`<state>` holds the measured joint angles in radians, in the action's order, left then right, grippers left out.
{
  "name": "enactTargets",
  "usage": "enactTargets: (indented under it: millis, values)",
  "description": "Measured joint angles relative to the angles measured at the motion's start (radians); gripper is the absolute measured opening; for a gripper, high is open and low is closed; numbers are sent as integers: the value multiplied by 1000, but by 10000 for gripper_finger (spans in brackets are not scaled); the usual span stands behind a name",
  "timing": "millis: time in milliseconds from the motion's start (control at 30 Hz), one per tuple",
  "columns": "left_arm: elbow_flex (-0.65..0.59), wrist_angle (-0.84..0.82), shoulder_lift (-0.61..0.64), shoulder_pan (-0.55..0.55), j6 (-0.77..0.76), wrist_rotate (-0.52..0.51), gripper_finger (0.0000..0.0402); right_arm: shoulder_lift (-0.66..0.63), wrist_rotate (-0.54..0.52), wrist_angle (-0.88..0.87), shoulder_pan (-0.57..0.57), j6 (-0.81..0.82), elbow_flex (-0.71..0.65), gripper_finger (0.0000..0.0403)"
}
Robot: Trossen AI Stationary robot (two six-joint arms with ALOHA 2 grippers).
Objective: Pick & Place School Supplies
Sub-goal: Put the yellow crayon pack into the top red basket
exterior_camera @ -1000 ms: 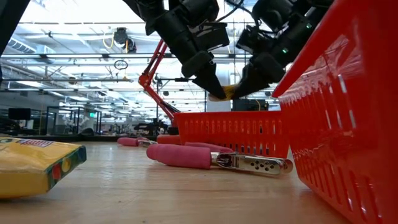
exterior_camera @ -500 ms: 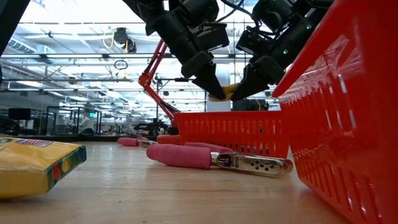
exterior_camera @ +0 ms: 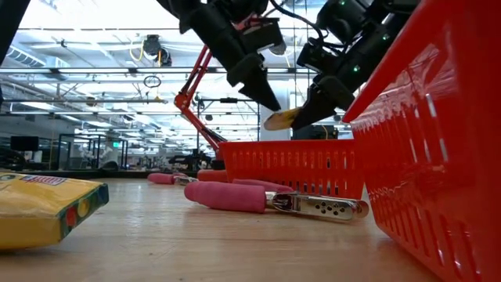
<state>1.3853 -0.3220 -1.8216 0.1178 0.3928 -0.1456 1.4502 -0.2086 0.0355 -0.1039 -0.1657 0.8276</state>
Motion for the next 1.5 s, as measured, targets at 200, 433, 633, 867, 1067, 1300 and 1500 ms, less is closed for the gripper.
enactTargets:
  millis: [200,433,633,867,1067,1300,1500]
  values:
    - [0,-64,116,18,-3,-21,254,0,-29,21,-46,0,0,69]
    - [-68,-78,306,8,-11,20,256,0,-20,33,-169,-8,0,68]
    - [-294,100,476,-2,-40,24,257,0,57,63,-315,-1,0,68]
    - [-508,267,565,-10,-102,28,257,19,176,77,-475,36,6,67]
    - [-549,276,571,-28,-123,41,257,164,262,20,-506,46,137,67]
    - [-550,240,572,-45,-134,37,257,326,94,-233,-496,36,337,67]
    - [-550,238,572,-47,-129,33,257,331,78,-238,-490,55,344,67]
